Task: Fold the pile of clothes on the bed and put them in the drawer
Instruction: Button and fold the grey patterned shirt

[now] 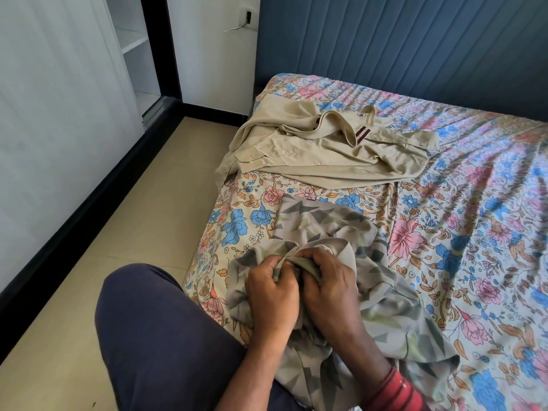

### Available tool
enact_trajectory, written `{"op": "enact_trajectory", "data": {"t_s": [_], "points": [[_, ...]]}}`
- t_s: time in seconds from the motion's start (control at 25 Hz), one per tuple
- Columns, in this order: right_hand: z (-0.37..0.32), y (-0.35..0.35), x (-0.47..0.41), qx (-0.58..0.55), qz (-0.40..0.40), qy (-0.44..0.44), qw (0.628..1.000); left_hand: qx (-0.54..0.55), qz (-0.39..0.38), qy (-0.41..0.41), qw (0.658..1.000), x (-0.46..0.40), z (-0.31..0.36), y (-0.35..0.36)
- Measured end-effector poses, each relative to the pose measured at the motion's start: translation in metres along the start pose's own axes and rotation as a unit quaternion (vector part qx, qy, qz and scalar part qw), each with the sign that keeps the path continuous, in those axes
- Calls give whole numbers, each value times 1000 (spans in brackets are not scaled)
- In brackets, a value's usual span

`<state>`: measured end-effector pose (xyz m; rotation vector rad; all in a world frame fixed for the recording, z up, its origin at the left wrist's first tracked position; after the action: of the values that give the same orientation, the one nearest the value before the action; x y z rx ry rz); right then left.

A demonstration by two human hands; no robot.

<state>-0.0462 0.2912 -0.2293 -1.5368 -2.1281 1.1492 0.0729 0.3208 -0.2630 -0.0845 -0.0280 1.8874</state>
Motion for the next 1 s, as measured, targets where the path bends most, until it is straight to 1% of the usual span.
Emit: {"op": "enact_trajectory", "data": {"t_s": [0.16, 0.24, 0.4, 0.48, 0.56, 0.64, 0.72, 0.8, 0.88, 0.92, 1.0], "points": [[6, -10, -2, -65, -5, 57, 996, 10, -49, 46, 998, -3, 10, 1], [5, -14, -2, -35, -21, 58, 997, -16, -58, 71, 996, -4, 14, 2], [-5, -16, -6, 47, -39, 13, 998, -81, -48, 106, 990, -2, 13, 2], [-8, -12, -8, 55, -42, -17, 997, -58, -47, 80, 994, -2, 9, 1], [-7, -7, -7, 39, -54, -36, 997, 49, -66, 0, 997, -3, -1, 3], [-1, -2, -5, 16, -62, -41, 997, 163, -103, -75, 978, -3, -13, 8], [9, 2, -1, -42, -70, -18, 996, 190, -122, -95, 970, -4, -17, 9], [18, 4, 0, -164, -95, 49, 981, 173, -122, -75, 975, -4, -12, 8], [22, 5, -3, -291, -127, 125, 940, 168, -123, -50, 977, -6, -7, 7], [24, 4, -5, -337, -142, 146, 919, 170, -129, -39, 976, -7, -5, 7], [26, -6, -9, -388, -166, 154, 893, 192, -156, -21, 969, -9, 0, 7]]}}
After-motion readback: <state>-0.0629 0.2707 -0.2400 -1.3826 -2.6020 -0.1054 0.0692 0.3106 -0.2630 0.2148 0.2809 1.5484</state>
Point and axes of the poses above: each hand's wrist, its own x-axis away from the middle knuckle, its own y-axis out of the palm, z = x × y, the point moved 6 cm from there along -x, towards the middle knuckle, and after that the axes turned 15 degrees about -z, right-handed, at the moved point
